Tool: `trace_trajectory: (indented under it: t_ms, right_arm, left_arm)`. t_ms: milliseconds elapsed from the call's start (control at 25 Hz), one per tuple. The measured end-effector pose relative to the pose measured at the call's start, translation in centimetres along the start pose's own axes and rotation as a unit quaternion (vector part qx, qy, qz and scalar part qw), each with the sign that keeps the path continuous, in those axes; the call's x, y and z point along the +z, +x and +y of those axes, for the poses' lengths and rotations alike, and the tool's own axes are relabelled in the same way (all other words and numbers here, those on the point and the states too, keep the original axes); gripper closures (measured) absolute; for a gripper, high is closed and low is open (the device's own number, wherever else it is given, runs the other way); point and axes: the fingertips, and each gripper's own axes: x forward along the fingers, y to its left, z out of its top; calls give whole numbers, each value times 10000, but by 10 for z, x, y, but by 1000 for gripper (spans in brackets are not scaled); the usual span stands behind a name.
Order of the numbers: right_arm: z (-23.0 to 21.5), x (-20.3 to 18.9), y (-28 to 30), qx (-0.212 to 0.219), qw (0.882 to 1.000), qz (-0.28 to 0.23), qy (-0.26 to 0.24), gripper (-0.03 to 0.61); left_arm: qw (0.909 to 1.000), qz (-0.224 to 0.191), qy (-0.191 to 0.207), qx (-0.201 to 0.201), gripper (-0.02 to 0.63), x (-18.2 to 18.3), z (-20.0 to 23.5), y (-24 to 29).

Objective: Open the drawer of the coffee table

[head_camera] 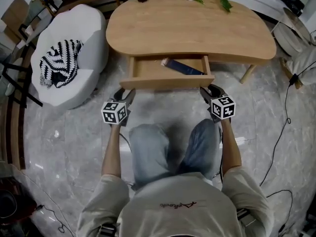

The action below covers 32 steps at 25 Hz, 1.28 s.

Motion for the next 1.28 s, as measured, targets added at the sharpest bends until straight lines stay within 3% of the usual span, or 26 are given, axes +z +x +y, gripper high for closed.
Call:
trace_trajectory:
  t_ms: [440, 680, 840, 1080, 1280]
  right_arm:
    - [11, -12, -20, 110, 9999, 80, -49, 420]
    - [10, -17, -22, 85, 9996, 173, -184, 428]
    - [8, -15, -26, 78, 9995, 84, -299, 440]
    - [0, -11, -37, -87, 9994, -90, -311, 445]
    - [-2, -11, -49, -306, 9988, -257, -284, 500]
  left_arm:
    - [10000, -41, -50, 67, 411, -12, -16, -21]
    - [9994, 275, -40, 222, 410, -26, -14, -16]
    - [9991, 221, -90, 348, 403, -29, -13, -18]
    - [9983, 35, -102, 579, 473, -26, -10, -33]
    - [9972, -23, -87, 747, 540, -20, -9, -46]
